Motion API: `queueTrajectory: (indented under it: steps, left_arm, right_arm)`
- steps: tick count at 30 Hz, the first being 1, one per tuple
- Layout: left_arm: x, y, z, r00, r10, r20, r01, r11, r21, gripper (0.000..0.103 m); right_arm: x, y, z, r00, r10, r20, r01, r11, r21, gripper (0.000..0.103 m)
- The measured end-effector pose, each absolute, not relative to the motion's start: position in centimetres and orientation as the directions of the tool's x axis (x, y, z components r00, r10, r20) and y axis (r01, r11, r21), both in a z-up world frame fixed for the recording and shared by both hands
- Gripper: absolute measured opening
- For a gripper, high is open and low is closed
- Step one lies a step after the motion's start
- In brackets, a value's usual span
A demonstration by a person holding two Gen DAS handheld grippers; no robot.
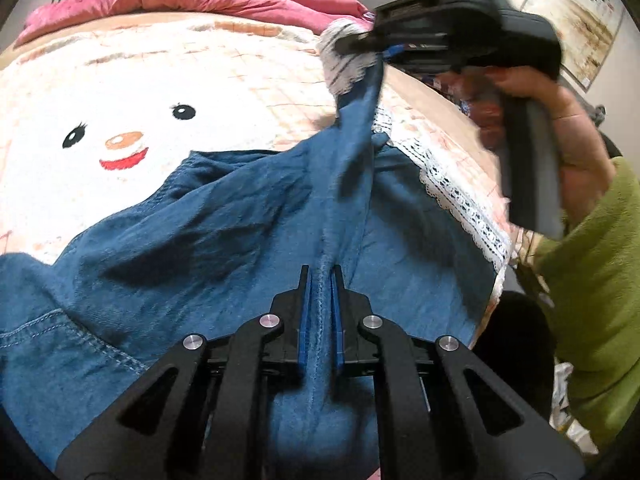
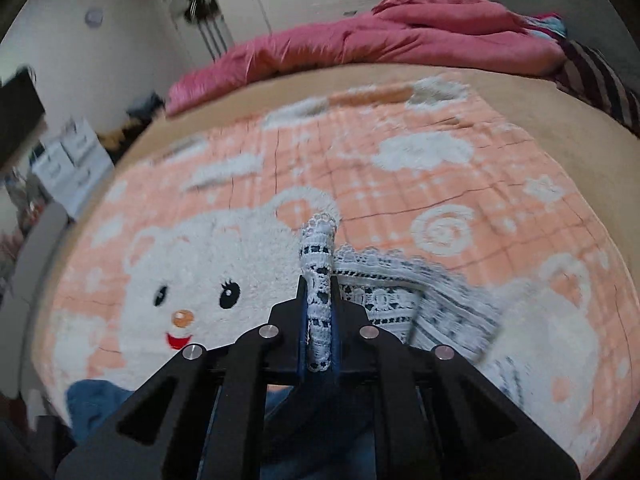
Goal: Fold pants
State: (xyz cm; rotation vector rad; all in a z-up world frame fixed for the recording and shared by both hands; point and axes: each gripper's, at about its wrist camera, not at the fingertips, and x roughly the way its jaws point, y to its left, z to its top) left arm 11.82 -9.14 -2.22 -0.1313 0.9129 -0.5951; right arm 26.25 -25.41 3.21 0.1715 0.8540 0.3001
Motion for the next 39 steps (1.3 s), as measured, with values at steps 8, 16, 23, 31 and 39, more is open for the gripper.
queueTrajectory:
  steps: [8,16,23,31,39]
  left_arm:
    - [10.2,-9.6,-0.3,0.492,-0.537,-0.686,0.505,0.817,-0.278,0.0]
    - [9.0,-7.8,0.3,0.49,-0.558,-0.67,0.551,0.794,-0.258,0.0]
    - [7.6,-8.6,0.1,0.469,-0.564,-0.68,0.598,0.769,-0.225,0.0]
    - [5.7,-9.8,-2.0,0.436,-0.533,-0.725,0.616,0.764,-0.191,0.0]
    - [3.9,-10.2,-2.9,0.444,-0.514,-0.734,0.621,0.767,-0.162,0.0]
  right_arm:
    - [21.3,-32.2,4.0,0.666,0.348,-0.659,-0.079,0.912,0.402,0.008]
    - [14.0,-37.7,2.0,0.684,0.341,-0.645,0.037,0.867,0.498,0.008]
    - [9.4,-39.7,-0.9,0.665,0.355,-0.657,0.097,0.831,0.548,0.008]
    - [7.8,-40.7,-2.6,0.622,0.375,-0.688,0.094,0.836,0.541,0.009]
    - [6.4,-42.5,-4.6,0.618,0.397,-0.679,0.14,0.794,0.592,0.02]
